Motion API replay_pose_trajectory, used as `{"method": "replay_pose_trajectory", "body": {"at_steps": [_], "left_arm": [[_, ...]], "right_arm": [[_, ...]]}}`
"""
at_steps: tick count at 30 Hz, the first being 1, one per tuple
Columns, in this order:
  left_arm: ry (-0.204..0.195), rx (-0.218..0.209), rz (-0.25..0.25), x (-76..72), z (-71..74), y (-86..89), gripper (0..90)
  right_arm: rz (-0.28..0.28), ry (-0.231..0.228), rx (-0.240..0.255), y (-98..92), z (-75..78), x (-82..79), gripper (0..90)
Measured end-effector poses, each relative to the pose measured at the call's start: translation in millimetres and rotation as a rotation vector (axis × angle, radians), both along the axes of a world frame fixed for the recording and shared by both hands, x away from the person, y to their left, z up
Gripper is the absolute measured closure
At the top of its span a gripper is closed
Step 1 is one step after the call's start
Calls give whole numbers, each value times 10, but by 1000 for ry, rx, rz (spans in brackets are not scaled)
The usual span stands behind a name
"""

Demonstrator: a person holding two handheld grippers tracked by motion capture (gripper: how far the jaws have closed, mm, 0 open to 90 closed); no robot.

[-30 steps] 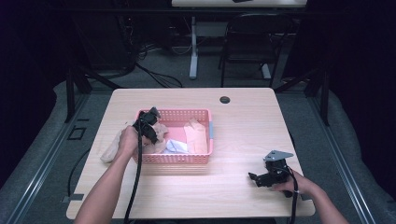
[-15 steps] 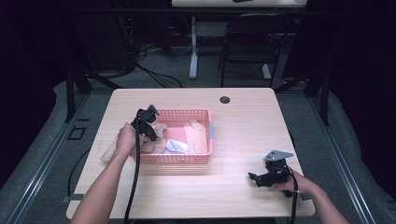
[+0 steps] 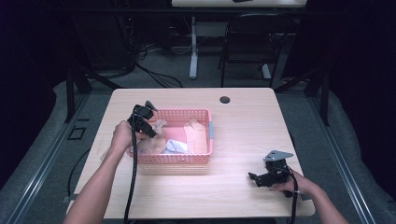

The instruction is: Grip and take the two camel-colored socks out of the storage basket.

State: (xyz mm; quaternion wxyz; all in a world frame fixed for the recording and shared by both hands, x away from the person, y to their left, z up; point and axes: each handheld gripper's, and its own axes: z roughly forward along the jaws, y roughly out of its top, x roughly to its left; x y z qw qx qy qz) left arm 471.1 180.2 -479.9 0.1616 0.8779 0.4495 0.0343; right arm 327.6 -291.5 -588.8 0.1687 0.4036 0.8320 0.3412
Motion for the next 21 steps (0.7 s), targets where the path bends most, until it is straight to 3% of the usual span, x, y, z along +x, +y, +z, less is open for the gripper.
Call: {"method": "replay_pose_trajectory", "body": {"at_steps": [3, 12, 17, 21], "left_arm": [[1, -23, -1, -19, 53, 11, 826], [-28, -27, -35, -74, 290, 20, 825], [-49, -58, -52, -98, 427, 70, 825], [-57, -53, -55, -107, 521, 111, 825]], "right_arm": [[0, 0, 1, 0, 0, 0, 0], [0, 0, 0, 0, 0, -1, 0], [1, 0, 0, 0, 0, 0, 0], [1, 1, 0, -1, 0, 0, 0]]}}
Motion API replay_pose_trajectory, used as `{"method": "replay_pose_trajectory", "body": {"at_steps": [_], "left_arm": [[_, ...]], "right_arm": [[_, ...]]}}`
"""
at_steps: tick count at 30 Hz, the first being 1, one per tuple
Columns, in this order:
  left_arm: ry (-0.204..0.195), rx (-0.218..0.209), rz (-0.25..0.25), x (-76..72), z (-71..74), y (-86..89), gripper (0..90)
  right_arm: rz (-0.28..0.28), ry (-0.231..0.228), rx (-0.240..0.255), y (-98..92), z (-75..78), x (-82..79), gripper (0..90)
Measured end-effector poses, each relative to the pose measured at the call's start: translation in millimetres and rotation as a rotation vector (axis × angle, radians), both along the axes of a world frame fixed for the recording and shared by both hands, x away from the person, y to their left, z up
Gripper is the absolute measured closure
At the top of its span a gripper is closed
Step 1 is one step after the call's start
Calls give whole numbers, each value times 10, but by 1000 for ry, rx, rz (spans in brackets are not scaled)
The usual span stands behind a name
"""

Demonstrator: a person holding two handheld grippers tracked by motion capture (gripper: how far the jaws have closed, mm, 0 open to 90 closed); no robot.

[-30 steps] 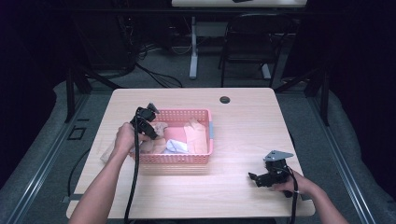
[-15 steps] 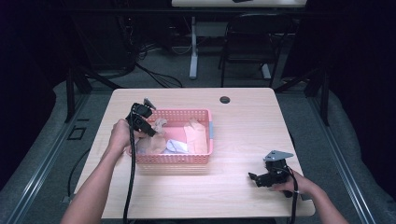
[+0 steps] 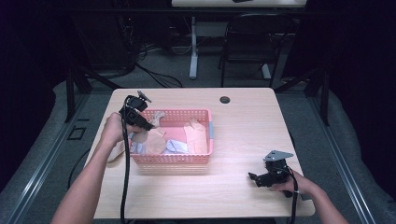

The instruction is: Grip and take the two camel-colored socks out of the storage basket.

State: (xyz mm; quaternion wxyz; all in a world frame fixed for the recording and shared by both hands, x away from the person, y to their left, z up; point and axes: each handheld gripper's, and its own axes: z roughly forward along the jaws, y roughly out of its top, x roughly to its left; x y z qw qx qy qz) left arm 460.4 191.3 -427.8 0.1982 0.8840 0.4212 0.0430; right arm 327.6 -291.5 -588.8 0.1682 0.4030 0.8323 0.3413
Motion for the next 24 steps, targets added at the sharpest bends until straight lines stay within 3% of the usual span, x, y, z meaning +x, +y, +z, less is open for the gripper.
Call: {"method": "replay_pose_trajectory", "body": {"at_steps": [10, 16, 24], "left_arm": [[-27, 1, 2, -41, 211, 112, 826], [-52, -10, 31, -79, 365, 277, 826], [-70, -17, 66, -132, 469, 500, 826]], "right_arm": [[-1, 1, -1, 1, 1, -1, 0], [-1, 1, -1, 0, 1, 0, 0], [-2, 1, 0, 1, 1, 0, 0]]}}
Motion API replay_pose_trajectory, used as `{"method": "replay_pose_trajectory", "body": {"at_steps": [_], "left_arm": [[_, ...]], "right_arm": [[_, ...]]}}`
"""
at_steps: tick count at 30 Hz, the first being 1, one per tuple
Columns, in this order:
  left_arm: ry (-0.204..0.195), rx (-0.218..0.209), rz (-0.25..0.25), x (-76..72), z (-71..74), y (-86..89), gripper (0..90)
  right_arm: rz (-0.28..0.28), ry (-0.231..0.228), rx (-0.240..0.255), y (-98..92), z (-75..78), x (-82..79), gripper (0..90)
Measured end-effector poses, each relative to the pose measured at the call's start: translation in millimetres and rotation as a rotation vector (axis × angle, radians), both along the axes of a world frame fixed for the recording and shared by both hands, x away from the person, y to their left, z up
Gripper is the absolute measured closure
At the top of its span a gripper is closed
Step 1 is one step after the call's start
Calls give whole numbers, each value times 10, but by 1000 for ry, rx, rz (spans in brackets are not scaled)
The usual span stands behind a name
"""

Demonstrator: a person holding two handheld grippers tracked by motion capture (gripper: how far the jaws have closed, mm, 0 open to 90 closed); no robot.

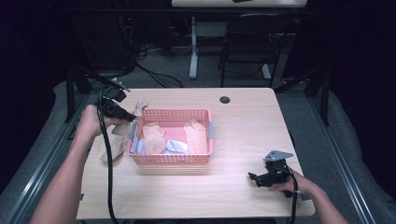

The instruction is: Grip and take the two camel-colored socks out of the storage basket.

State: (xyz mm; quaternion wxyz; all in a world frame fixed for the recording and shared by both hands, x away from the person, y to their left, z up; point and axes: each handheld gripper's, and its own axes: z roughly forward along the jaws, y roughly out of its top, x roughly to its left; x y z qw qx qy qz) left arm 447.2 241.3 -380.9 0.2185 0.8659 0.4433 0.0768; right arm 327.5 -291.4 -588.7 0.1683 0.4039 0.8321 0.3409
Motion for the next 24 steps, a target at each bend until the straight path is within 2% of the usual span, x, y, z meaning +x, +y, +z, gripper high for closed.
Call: {"method": "replay_pose_trajectory", "body": {"at_steps": [3, 10, 24], "left_arm": [[0, 7, 16, -15, 18, 78, 825], [-5, -1, 94, -52, 33, 381, 826], [40, -2, 223, -103, -129, 834, 825]], "right_arm": [[1, 0, -1, -1, 0, 0, 0], [1, 1, -1, -1, 0, 0, 0], [-1, 0, 1, 0, -1, 2, 0]]}}
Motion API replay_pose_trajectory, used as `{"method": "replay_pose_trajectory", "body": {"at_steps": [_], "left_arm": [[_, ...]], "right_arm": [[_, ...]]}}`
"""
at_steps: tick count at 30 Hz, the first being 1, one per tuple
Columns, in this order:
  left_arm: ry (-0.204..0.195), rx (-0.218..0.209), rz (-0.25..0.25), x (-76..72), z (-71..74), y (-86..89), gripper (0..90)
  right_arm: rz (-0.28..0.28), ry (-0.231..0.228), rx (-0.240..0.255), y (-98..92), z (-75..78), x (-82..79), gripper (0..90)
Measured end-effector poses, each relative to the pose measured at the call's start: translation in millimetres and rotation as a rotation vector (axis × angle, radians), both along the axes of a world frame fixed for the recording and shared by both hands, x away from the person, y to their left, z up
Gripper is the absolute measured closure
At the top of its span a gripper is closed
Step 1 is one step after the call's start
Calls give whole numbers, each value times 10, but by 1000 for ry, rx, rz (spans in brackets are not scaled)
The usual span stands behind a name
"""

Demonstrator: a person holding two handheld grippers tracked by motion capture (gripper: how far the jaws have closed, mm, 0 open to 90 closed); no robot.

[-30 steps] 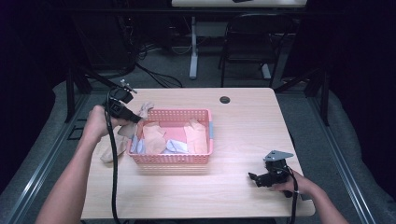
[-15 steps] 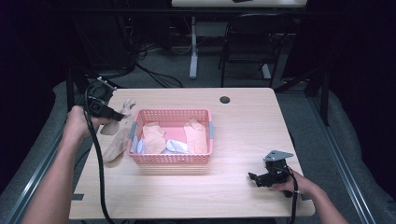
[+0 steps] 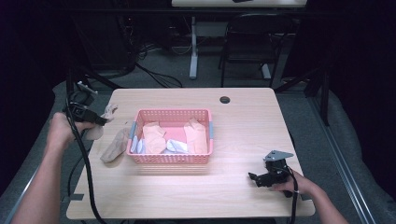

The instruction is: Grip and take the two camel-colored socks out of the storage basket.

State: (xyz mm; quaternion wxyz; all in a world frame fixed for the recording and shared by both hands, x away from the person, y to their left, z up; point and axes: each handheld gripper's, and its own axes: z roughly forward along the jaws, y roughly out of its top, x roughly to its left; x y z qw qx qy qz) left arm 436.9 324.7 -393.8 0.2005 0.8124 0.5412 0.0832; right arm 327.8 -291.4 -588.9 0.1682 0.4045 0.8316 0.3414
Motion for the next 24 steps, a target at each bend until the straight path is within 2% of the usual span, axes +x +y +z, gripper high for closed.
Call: {"method": "replay_pose_trajectory", "body": {"at_steps": [4, 7, 9, 13, 24], "left_arm": [[13, -10, 31, 4, -82, 103, 826], [29, 13, 50, 15, -163, 153, 825], [38, 11, 63, 21, -224, 185, 825], [54, 14, 73, 27, -314, 228, 826], [66, 8, 96, 40, -530, 263, 827]], "right_arm": [[0, 0, 0, 0, 0, 0, 0], [0, 0, 0, 0, 0, 0, 0], [0, 0, 0, 0, 0, 0, 0], [1, -2, 1, -1, -2, 1, 0], [-2, -3, 0, 1, -1, -1, 0]]}}
